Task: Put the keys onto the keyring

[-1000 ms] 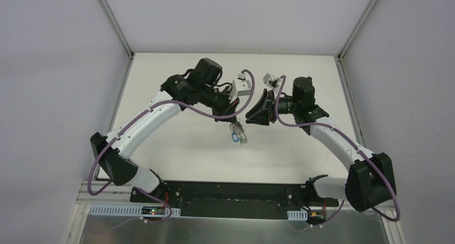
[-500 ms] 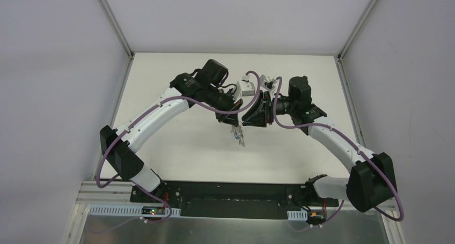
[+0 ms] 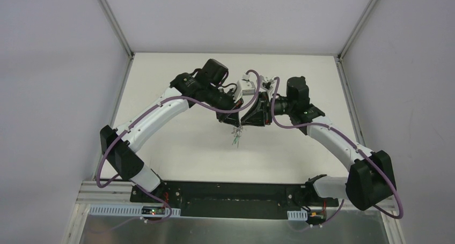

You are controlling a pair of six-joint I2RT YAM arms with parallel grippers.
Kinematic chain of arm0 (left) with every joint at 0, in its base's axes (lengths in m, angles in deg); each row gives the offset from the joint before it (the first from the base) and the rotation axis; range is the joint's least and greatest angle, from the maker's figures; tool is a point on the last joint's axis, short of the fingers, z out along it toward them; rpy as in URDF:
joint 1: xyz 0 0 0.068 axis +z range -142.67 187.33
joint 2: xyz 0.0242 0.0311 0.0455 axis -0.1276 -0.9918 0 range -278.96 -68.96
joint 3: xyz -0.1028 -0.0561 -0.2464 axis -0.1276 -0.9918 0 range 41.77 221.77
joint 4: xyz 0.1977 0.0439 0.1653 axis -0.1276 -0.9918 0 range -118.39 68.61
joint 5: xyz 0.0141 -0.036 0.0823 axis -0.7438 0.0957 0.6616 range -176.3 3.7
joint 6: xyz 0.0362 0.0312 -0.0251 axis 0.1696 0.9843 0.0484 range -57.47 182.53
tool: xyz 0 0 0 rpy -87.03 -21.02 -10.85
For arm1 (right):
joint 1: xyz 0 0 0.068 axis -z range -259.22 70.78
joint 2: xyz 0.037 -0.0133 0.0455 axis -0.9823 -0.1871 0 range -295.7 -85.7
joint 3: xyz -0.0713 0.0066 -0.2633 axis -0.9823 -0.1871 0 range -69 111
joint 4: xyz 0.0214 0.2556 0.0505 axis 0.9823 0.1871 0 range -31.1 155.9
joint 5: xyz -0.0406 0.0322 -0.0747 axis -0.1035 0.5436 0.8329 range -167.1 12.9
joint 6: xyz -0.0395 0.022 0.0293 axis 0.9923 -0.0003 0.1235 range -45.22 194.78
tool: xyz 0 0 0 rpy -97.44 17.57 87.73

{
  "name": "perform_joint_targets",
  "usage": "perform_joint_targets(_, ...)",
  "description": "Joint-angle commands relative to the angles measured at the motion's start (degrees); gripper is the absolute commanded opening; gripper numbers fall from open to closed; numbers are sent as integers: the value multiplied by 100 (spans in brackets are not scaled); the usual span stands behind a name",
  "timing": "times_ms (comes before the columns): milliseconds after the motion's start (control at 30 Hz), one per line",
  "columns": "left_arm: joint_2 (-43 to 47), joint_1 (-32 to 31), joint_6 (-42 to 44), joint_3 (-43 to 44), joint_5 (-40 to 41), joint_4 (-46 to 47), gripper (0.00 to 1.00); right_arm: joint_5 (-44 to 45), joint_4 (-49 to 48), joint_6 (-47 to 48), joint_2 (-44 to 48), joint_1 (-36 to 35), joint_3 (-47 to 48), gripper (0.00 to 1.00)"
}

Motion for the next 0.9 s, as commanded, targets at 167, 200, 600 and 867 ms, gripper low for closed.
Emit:
perform_joint_targets(167, 5, -36, -105, 212, -245, 171, 0, -40, -225, 10, -86, -88, 211, 19)
perform_joint_targets(200, -3, -37, -109, 208, -245, 172, 0, -45, -228, 4, -92, -89, 220, 18)
perform_joint_targets(600, -42, -32, -64, 203, -221, 172, 0, -40, -332, -151, -86, -100, 229, 0)
perform_joint_targets(867, 305, 102, -18, -147, -183, 576, 18, -97, -1822, -1607, -62, 196, -81, 0)
